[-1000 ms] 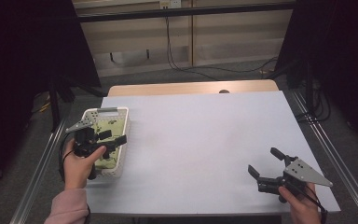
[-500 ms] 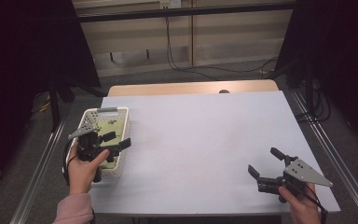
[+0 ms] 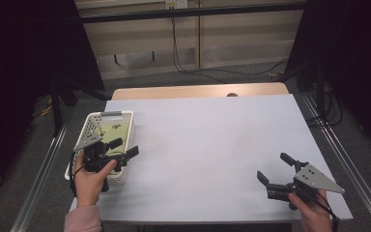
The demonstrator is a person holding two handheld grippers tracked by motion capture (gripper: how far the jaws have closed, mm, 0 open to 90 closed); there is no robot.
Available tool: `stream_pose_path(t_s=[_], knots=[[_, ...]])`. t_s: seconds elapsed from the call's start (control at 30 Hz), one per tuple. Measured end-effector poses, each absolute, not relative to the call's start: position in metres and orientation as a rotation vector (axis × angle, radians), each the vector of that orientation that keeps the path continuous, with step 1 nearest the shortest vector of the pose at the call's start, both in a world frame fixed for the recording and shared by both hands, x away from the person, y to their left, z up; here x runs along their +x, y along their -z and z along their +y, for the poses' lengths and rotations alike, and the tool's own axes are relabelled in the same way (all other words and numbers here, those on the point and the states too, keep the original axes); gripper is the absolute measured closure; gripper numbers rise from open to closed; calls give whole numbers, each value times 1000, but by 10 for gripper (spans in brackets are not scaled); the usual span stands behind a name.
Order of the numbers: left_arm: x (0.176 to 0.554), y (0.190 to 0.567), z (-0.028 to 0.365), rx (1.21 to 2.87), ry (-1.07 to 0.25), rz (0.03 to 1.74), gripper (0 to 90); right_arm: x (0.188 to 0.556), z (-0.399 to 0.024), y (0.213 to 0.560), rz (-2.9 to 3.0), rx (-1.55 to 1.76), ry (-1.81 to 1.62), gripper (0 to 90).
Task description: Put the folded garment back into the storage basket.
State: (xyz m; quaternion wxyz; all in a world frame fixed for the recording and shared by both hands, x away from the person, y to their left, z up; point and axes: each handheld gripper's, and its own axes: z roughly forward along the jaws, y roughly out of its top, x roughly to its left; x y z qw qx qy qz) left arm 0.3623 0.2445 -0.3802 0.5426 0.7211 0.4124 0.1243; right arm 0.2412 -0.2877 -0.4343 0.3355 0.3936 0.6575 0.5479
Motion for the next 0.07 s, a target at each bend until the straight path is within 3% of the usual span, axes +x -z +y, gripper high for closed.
stream_pose_path(t_s=[0.07], knots=[[362,379,244,1717,-300,973,148,241,-288,434,1716,1025,-1430,18]])
